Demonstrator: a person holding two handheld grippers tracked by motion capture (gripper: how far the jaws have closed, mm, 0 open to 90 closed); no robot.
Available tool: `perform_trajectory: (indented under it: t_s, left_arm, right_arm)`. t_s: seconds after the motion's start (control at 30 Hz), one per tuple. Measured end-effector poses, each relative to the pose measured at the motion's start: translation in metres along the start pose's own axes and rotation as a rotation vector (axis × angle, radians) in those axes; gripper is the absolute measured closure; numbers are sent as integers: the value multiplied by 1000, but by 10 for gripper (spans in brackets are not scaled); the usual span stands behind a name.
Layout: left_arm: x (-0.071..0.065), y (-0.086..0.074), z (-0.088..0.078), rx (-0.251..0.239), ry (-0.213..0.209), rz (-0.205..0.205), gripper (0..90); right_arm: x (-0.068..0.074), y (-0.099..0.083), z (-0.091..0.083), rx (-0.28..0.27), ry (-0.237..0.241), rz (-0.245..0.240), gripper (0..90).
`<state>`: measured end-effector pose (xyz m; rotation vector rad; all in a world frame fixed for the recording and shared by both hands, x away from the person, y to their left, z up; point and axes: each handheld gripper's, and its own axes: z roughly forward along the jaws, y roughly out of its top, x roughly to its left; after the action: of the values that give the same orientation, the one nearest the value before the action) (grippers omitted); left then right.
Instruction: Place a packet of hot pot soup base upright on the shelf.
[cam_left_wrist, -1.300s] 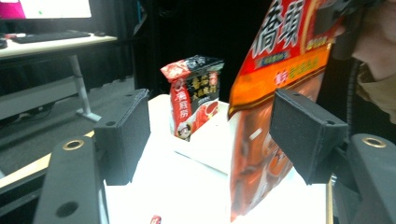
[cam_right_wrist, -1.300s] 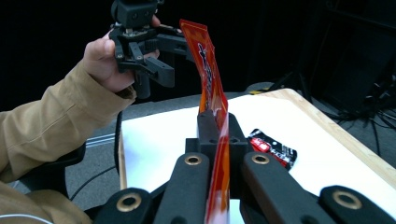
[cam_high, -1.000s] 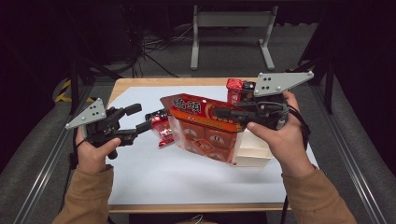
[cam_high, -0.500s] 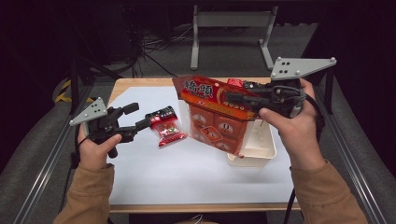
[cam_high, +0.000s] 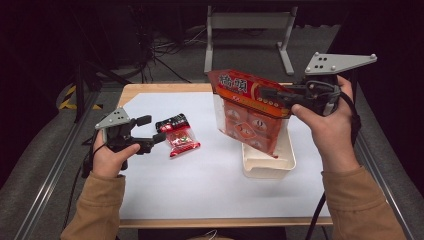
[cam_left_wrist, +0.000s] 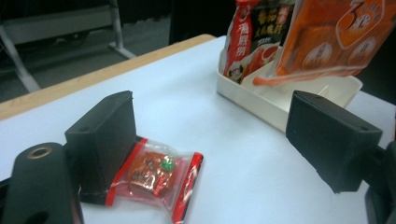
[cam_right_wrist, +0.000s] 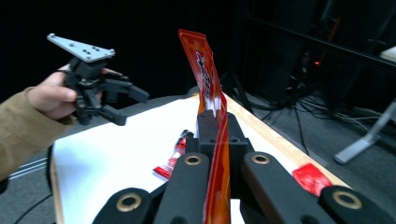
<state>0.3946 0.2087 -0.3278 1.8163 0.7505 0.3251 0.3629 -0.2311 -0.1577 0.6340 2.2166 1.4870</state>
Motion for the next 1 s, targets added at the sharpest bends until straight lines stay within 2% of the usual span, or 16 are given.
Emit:
perform_trajectory:
  t_s: [0.03,0.07,0.17,0.3,0.43,0.6,0.73,0.93,1.0]
  left_arm:
    - [3,-3,3,40,27,-13,149]
    - [4,-4,4,58,32,-18,146]
    - [8,-7,8,75,25,-18,143]
    - [9,-8,10,83,25,-22,139]
    - [10,-9,11,93,67,-14,106]
    - [11,-11,12,105,75,-25,80]
    - [13,-13,13,116,84,-26,42]
    - [18,-15,13,130,149,-46,16]
    - [20,-16,12,129,145,-54,16]
  right_arm:
    - [-5,-2,-2,3,-21,-4,900]
    - [-8,-3,-3,5,-30,-2,900]
    - [-14,-6,-4,8,-50,6,900]
    - [-19,-9,-5,10,-65,17,900]
    - [-26,-13,-5,17,-95,24,900]
    - [-33,-17,-5,23,-129,32,900]
    - [-40,-24,-3,17,-136,53,900]
    - [-47,-33,0,28,-138,70,900]
    - [-50,-35,2,31,-139,73,899]
